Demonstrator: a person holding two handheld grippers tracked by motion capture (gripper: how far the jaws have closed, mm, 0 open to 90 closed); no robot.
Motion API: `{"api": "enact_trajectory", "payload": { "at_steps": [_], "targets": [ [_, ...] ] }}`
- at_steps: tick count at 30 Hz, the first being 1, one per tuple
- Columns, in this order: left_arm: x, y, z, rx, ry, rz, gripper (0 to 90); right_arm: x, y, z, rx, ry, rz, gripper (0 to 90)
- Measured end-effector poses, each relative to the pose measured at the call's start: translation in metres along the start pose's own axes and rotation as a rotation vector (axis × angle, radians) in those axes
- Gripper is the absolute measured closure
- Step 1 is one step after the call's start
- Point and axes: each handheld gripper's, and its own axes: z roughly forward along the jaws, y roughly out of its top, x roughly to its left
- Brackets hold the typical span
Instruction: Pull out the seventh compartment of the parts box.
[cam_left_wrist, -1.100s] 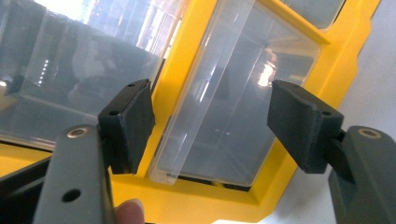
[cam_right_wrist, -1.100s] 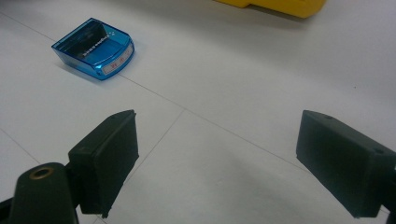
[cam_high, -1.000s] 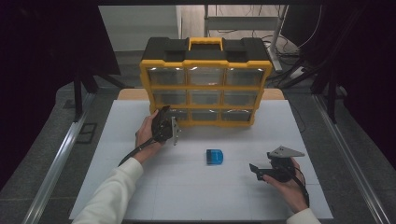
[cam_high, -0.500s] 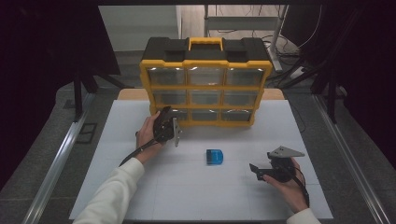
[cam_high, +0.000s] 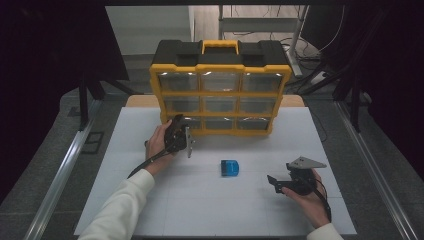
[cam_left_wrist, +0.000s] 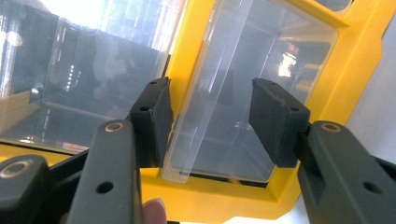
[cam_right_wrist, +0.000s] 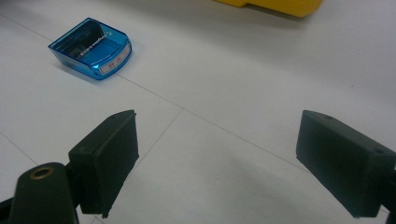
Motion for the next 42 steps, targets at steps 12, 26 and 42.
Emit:
{"api": "enact_trajectory", "payload": {
  "at_steps": [12, 26, 42],
  "targets": [
    [-0.0010, 0.0017, -0.0001, 0.008, 0.019, 0.004, 53.1, -0.0002, 0.0000, 0.0001, 0.002, -0.002, 0.000, 13.6],
    [-0.0025, 0.0021, -0.0001, 0.017, 0.050, 0.028, 58.5, -0.0002, 0.0000, -0.0002, 0.000, -0.001, 0.000, 13.5],
    [-0.0039, 0.0010, -0.0002, 0.022, 0.082, 0.073, 65.4, 0.0001, 0.0000, -0.0005, 0.000, -0.002, 0.001, 13.6]
  ]
}}
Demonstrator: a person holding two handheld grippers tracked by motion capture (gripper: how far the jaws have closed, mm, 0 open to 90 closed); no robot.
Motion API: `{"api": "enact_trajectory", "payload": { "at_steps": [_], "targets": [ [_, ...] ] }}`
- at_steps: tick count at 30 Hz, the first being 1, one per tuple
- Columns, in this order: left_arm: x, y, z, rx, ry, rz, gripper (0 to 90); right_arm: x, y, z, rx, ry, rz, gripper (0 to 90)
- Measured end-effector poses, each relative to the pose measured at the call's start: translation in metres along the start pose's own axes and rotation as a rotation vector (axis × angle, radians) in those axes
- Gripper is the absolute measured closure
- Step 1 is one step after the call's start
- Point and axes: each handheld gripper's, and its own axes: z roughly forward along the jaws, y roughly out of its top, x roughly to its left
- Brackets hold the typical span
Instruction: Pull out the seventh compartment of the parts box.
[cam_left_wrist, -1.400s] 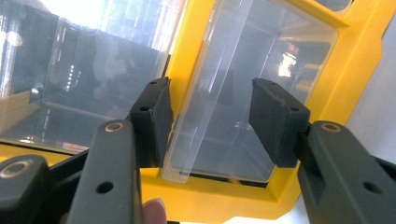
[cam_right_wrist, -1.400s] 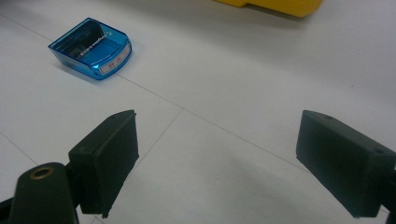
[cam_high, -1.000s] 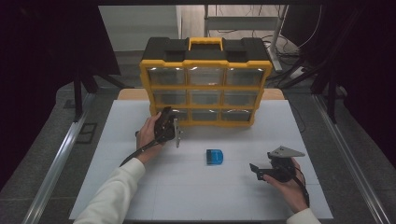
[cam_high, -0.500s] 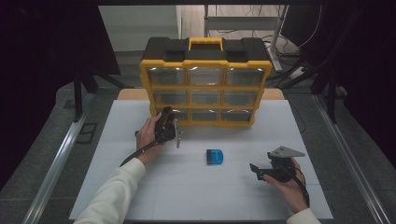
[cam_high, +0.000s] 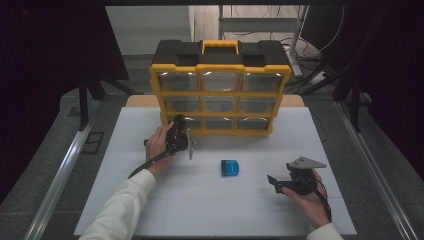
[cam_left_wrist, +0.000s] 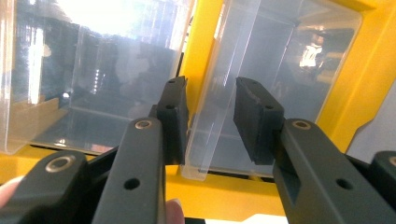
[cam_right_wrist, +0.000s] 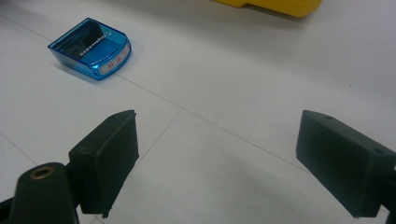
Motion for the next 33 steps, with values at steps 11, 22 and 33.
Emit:
{"api": "enact_trajectory", "payload": {
  "at_steps": [11, 22, 33],
  "targets": [
    [-0.0002, -0.0018, 0.0013, -0.003, -0.007, 0.000, 71.2, -0.0003, -0.0001, 0.0003, 0.001, -0.002, -0.001, 13.6],
    [0.0000, -0.0025, -0.0003, -0.010, -0.007, 0.017, 73.2, -0.0005, -0.0001, 0.0004, 0.002, -0.001, -0.002, 13.6],
    [-0.0002, -0.0031, -0.0019, -0.017, -0.007, 0.022, 73.5, -0.0009, -0.0004, 0.0002, 0.002, -0.002, -0.004, 13.6]
  ]
}}
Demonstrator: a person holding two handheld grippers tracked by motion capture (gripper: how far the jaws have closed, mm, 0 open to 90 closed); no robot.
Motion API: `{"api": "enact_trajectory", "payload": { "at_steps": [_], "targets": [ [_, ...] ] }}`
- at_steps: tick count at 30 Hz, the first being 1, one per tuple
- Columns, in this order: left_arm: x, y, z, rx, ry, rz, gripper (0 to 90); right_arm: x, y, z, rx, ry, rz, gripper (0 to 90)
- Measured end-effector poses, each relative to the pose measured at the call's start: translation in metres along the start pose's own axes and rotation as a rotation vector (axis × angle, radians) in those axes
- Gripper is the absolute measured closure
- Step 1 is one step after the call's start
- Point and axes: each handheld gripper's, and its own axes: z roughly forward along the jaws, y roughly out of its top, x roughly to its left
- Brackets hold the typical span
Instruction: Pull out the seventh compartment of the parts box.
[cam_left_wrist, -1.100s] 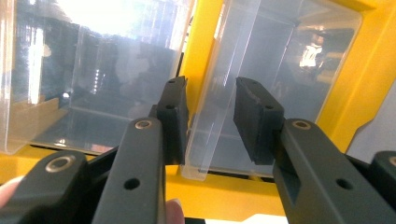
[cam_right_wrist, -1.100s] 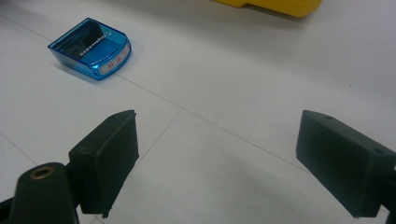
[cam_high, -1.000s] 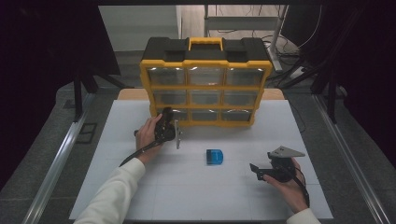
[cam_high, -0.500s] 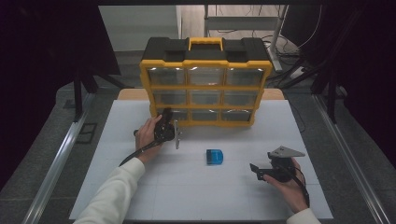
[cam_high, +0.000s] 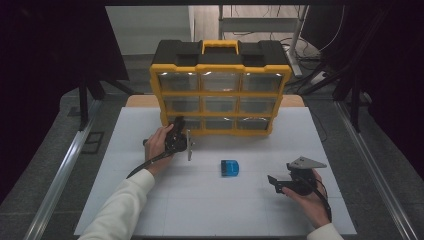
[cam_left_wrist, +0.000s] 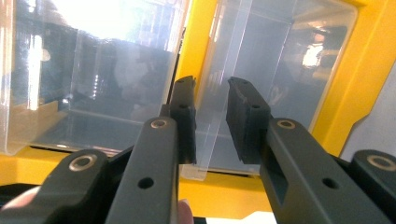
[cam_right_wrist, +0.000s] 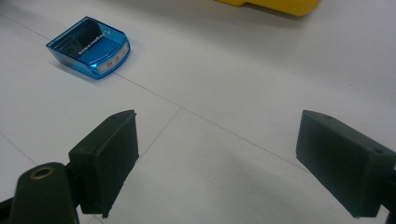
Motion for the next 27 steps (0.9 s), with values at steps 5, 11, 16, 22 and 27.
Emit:
{"api": "enact_trajectory", "payload": {
  "at_steps": [5, 11, 16, 22, 27],
  "targets": [
    [0.0011, -0.0004, 0.0002, -0.002, -0.008, -0.017, 73.2, -0.0001, -0.0001, 0.0000, 0.001, -0.001, 0.000, 13.7],
    [0.0014, 0.0001, 0.0001, -0.001, -0.008, -0.014, 73.3, 0.0001, 0.0000, 0.0002, 0.002, -0.001, -0.001, 13.7],
    [0.0018, 0.0008, -0.0002, 0.003, -0.010, -0.014, 73.3, 0.0004, 0.0001, 0.0004, 0.003, -0.002, -0.001, 13.7],
    [0.0010, 0.0021, -0.0011, -0.003, -0.010, -0.009, 73.4, 0.0004, 0.0002, 0.0005, 0.003, -0.001, -0.001, 13.7],
    [0.0010, 0.0018, -0.0020, -0.004, -0.010, -0.001, 73.5, 0.0003, 0.0001, 0.0002, 0.001, -0.001, -0.001, 13.7]
  ]
}}
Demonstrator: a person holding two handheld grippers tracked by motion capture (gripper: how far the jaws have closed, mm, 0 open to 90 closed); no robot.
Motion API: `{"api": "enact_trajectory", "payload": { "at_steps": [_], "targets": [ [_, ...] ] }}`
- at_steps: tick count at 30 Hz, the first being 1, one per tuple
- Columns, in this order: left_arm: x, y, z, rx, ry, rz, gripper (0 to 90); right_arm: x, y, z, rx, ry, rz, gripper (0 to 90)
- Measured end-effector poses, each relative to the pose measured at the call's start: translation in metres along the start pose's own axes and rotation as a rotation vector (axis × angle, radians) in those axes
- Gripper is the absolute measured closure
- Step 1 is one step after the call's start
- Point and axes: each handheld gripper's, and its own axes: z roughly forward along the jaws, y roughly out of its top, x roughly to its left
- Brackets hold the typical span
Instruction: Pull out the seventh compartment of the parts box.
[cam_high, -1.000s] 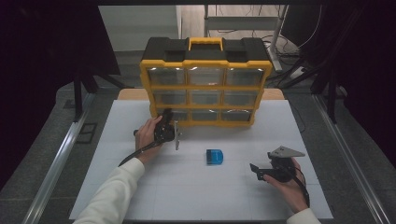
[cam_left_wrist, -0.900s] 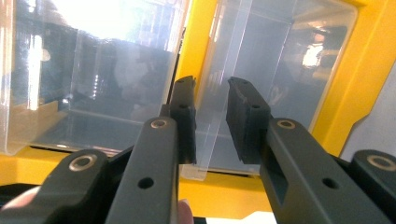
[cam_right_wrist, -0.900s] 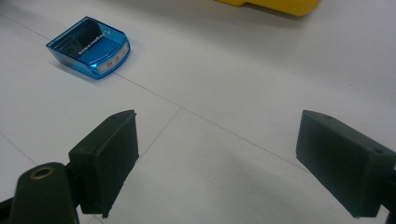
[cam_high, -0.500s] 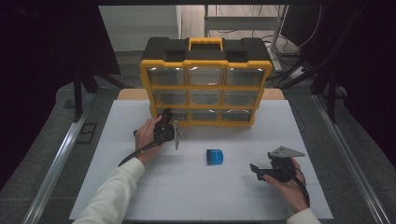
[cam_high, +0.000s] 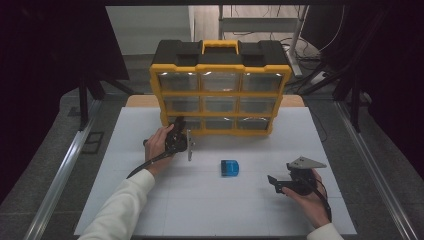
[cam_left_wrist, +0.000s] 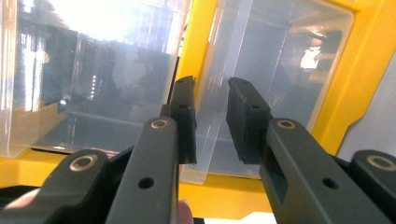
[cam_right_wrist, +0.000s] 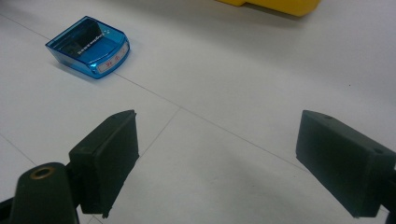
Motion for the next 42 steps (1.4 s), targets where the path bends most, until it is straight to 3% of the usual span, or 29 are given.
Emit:
{"api": "enact_trajectory", "payload": {
  "at_steps": [42],
  "targets": [
    [0.001, -0.002, -0.010, -0.012, -0.012, 0.003, 73.4, 0.000, 0.000, -0.001, -0.002, -0.003, 0.001, 13.6]
  ]
}}
